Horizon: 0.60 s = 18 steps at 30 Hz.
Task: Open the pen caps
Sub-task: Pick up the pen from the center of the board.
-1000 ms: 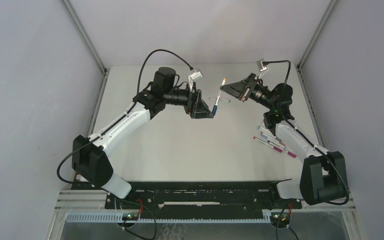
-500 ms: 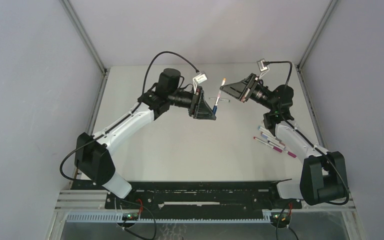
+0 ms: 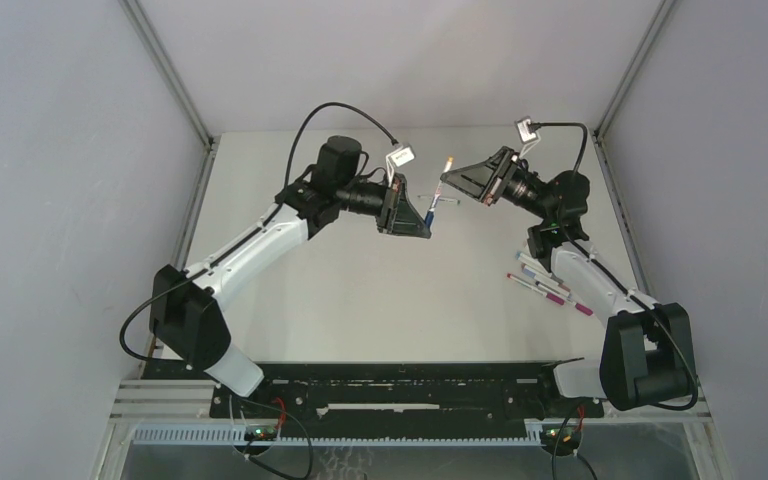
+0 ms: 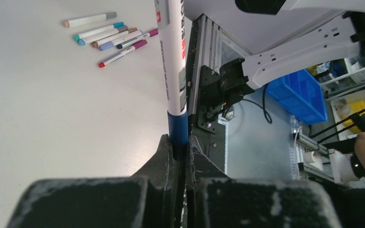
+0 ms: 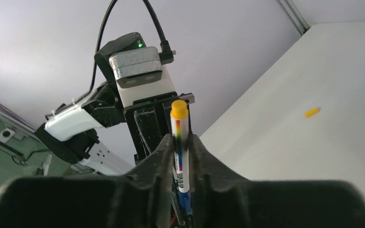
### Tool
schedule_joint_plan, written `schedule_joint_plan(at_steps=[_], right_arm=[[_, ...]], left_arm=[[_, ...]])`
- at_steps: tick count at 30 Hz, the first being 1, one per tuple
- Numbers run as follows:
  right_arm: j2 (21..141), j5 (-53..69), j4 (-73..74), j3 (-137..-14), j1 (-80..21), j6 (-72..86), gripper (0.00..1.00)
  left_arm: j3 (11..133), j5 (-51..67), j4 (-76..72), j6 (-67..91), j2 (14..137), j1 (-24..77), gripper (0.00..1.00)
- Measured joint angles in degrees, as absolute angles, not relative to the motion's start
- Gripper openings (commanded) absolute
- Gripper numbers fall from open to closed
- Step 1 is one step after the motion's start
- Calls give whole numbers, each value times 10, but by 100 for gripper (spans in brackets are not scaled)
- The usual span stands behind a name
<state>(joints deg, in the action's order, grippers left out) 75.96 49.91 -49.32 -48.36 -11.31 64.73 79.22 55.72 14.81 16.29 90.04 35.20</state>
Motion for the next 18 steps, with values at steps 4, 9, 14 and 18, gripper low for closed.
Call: schedule_joint_plan(at_steps=[4, 9, 14, 18], right_arm=[[758, 517, -478, -484, -102, 634, 59], [743, 541, -399, -493, -67, 582, 79], [731, 576, -303, -547, -29, 485, 81], [731, 620, -183, -620, -22, 376, 79]], left_arm=[[798, 550, 182, 122, 900, 352, 0], [804, 528, 264, 29, 883, 343, 0], [838, 475, 392, -98, 853, 320, 0], [859, 404, 493, -199, 832, 314, 0]])
